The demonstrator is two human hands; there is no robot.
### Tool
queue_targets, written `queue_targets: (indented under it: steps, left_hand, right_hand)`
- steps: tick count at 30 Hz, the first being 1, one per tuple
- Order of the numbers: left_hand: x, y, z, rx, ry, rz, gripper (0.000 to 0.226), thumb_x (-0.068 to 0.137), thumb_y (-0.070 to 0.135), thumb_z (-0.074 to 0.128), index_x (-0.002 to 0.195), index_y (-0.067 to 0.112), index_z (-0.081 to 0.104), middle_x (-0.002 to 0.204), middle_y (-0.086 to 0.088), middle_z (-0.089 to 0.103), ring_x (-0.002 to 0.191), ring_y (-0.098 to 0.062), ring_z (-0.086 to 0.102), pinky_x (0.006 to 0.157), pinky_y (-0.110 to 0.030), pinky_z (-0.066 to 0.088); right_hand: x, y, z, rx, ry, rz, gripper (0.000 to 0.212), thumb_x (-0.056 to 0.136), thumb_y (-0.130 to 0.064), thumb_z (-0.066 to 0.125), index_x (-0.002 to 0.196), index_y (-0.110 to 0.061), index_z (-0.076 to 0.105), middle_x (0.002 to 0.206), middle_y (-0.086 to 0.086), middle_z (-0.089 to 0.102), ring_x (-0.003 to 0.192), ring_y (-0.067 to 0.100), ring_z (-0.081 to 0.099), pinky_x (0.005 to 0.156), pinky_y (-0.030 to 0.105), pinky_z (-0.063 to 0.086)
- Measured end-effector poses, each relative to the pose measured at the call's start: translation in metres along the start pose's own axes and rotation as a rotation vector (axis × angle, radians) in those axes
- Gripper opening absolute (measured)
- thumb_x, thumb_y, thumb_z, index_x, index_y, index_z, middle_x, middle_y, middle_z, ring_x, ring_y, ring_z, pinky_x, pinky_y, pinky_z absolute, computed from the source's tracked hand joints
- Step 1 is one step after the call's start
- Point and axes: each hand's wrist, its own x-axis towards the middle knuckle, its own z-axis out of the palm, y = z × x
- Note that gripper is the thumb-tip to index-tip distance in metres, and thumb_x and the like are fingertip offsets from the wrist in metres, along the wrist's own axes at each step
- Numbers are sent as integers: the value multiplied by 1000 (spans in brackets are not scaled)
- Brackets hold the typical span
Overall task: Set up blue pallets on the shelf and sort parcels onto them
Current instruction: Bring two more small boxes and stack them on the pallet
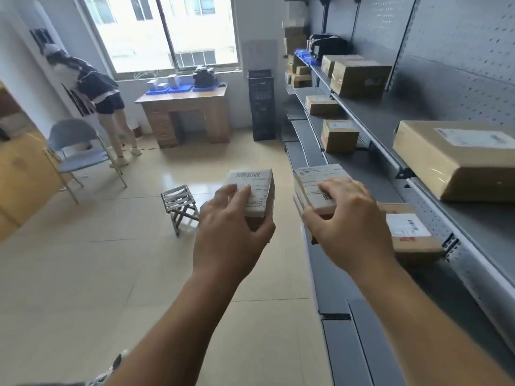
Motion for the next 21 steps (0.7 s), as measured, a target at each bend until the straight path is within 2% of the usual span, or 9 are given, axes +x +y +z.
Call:
queue_targets:
  steps: [5,9,13,16,21]
  left_hand:
    - [61,-20,30,14,-1,-78,71,87,65,56,149,32,47,158,9,40,141,-28,34,111,-42,38]
    - [120,-47,57,21,-8,-107,72,87,65,56,150,32,46,158,9,38,141,-29,34,111,-44,39]
    - [196,-78,85,8,-21,-92,73,85,64,55,150,32,46,158,8,39,140,-29,35,110,-45,40]
    - [258,-98,101,-7,-47,-63,73,86,61,59,150,31,46,158,6,39,141,-28,34,111,-43,38]
    - [352,-120,131,-21,-68,-22,73,84,64,57,149,32,47,157,9,39,141,-25,35,105,-43,42]
  right_hand:
    - [67,4,49,41,-55,-39,52,86,-43,63,131,-17,64,135,0,64,130,22,52,105,50,45]
    - [125,4,95,33,-88,-52,57,83,-46,57,132,-17,64,138,0,63,134,23,50,108,50,43]
    - [191,-2,143,23,-81,-60,59,81,-47,55,132,-18,64,139,-1,62,136,22,49,110,49,41]
    - [245,-9,174,-11,-73,-30,54,85,-43,61,132,-18,65,141,-1,62,138,21,48,109,47,39]
    - [327,-14,218,-36,-45,3,52,84,-41,62,130,-16,66,138,1,63,135,22,49,107,49,40]
